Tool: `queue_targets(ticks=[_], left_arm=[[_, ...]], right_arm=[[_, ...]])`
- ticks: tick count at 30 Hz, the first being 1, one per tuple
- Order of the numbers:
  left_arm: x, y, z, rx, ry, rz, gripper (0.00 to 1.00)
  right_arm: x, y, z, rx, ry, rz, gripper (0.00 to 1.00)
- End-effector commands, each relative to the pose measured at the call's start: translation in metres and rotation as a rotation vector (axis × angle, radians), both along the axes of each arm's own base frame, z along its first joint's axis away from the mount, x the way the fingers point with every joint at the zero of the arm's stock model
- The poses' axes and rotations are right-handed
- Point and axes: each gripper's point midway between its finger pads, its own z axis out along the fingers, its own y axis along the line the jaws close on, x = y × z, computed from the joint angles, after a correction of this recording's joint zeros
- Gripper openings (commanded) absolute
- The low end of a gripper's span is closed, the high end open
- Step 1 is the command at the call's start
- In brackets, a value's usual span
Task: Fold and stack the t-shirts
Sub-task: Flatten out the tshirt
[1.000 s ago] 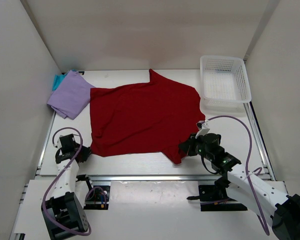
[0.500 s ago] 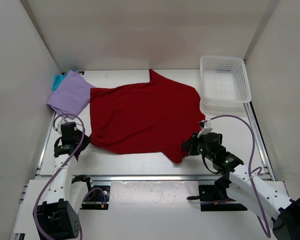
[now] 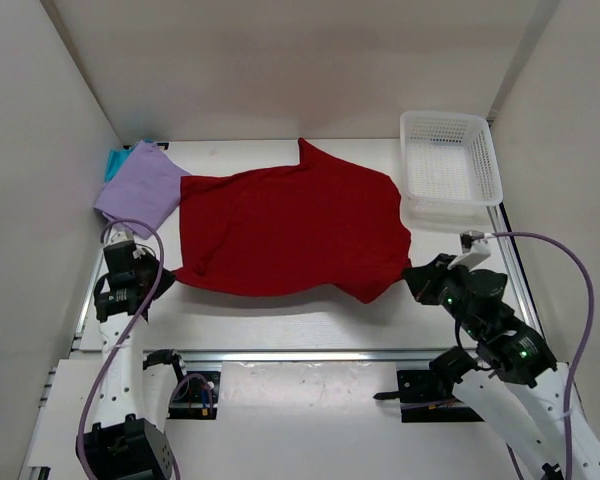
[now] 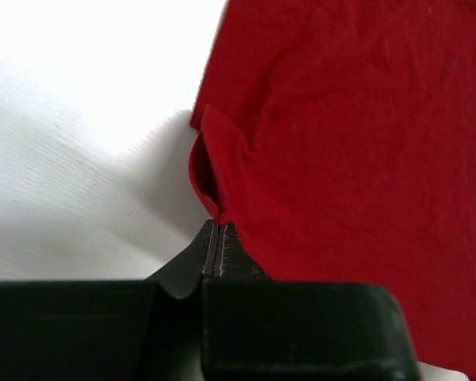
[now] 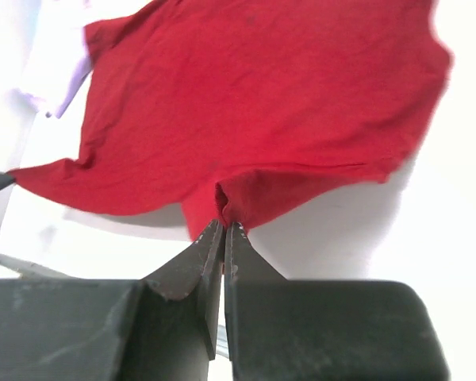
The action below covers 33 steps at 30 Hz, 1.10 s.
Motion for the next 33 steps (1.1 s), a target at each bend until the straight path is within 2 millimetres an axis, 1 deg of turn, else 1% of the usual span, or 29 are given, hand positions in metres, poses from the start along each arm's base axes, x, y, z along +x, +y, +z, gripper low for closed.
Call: queue_targets(ticks=[1, 2, 3, 4, 5, 7, 8, 9, 10, 11, 12, 13, 14, 15, 16, 17, 18, 19, 20, 21, 23, 24, 25, 26, 28, 30, 31, 32, 33], left_arm=[[0.011, -0.012, 0.029, -0.016, -0.084, -0.075, 0.00], [0.020, -0.015, 0.049, -0.011, -0.133, -0.092, 0.00], [0.027, -0.020, 0.058, -0.031, -0.154, -0.109, 0.00], [0.036, -0.026, 0.085, -0.042, -0.212, -0.129, 0.00], [0.043, -0.033, 0.095, -0.054, -0.226, -0.151, 0.00], [0.060, -0.042, 0.163, -0.050, -0.359, -0.170, 0.00], [0.067, -0.049, 0.195, -0.053, -0.417, -0.189, 0.00], [0.074, -0.051, 0.209, -0.058, -0.438, -0.195, 0.00], [0.073, -0.055, 0.238, -0.072, -0.491, -0.216, 0.00], [0.075, -0.052, 0.271, -0.075, -0.560, -0.212, 0.00], [0.077, -0.045, 0.283, -0.087, -0.577, -0.209, 0.00], [0.073, -0.044, 0.311, -0.100, -0.634, -0.226, 0.00], [0.071, -0.034, 0.334, -0.089, -0.680, -0.202, 0.00], [0.073, -0.031, 0.338, -0.102, -0.673, -0.199, 0.00], [0.067, -0.032, 0.360, -0.080, -0.711, -0.202, 0.00], [0.065, -0.038, 0.372, -0.082, -0.732, -0.212, 0.00], [0.065, -0.037, 0.384, -0.082, -0.757, -0.209, 0.00], [0.066, -0.033, 0.387, -0.082, -0.762, -0.198, 0.00], [0.063, -0.030, 0.396, -0.077, -0.779, -0.185, 0.00], [0.067, -0.033, 0.401, -0.088, -0.781, -0.200, 0.00], [0.070, -0.030, 0.412, -0.078, -0.806, -0.193, 0.00], [0.074, -0.033, 0.411, -0.102, -0.807, -0.206, 0.00], [0.079, -0.030, 0.405, -0.117, -0.795, -0.202, 0.00], [0.084, -0.029, 0.404, -0.110, -0.806, -0.205, 0.00], [0.106, -0.032, 0.368, -0.136, -0.736, -0.190, 0.00], [0.120, -0.034, 0.343, -0.118, -0.705, -0.149, 0.00], [0.129, -0.033, 0.326, -0.113, -0.680, -0.134, 0.00], [0.131, -0.039, 0.318, -0.123, -0.663, -0.144, 0.00], [0.139, -0.038, 0.303, -0.126, -0.636, -0.135, 0.00]], right_arm=[[-0.006, -0.030, 0.016, -0.063, -0.003, -0.101, 0.00], [-0.003, -0.035, 0.033, -0.090, -0.044, -0.111, 0.00], [0.004, -0.033, 0.048, -0.115, -0.067, -0.095, 0.00], [0.015, -0.032, 0.059, -0.155, -0.068, -0.087, 0.00], [0.020, -0.024, 0.074, -0.148, -0.100, -0.053, 0.00], [0.045, -0.022, 0.118, -0.185, -0.158, -0.051, 0.00], [0.057, -0.021, 0.124, -0.205, -0.147, -0.057, 0.00], [0.057, -0.025, 0.163, -0.201, -0.221, -0.069, 0.00], [0.061, -0.028, 0.203, -0.215, -0.296, -0.085, 0.00], [0.072, -0.029, 0.211, -0.244, -0.285, -0.104, 0.00], [0.062, -0.034, 0.255, -0.236, -0.370, -0.125, 0.00], [0.059, -0.030, 0.295, -0.240, -0.446, -0.116, 0.00], [0.068, -0.033, 0.301, -0.275, -0.427, -0.160, 0.00], [0.050, -0.038, 0.337, -0.258, -0.503, -0.187, 0.00], [0.040, -0.025, 0.365, -0.224, -0.566, -0.145, 0.00], [0.040, -0.028, 0.374, -0.224, -0.576, -0.193, 0.00], [0.026, -0.028, 0.394, -0.178, -0.625, -0.198, 0.00], [0.018, -0.024, 0.404, -0.163, -0.649, -0.214, 0.00], [0.002, 0.000, 0.420, -0.105, -0.716, -0.133, 0.00], [-0.012, -0.015, 0.430, -0.019, -0.715, -0.194, 0.00], [-0.010, -0.037, 0.418, -0.129, -0.729, -0.279, 0.00], [-0.006, -0.037, 0.428, -0.138, -0.727, -0.323, 0.00], [-0.006, -0.021, 0.432, -0.218, -0.765, -0.280, 0.00], [-0.008, -0.025, 0.443, -0.194, -0.781, -0.267, 0.00], [-0.007, -0.021, 0.447, -0.227, -0.816, -0.291, 0.00], [-0.002, -0.003, 0.435, -0.337, -0.859, -0.289, 0.00], [0.006, -0.005, 0.429, -0.314, -0.845, -0.323, 0.00], [0.011, 0.009, 0.426, -0.372, -0.892, -0.286, 0.00], [0.026, 0.011, 0.414, -0.410, -0.890, -0.277, 0.00]])
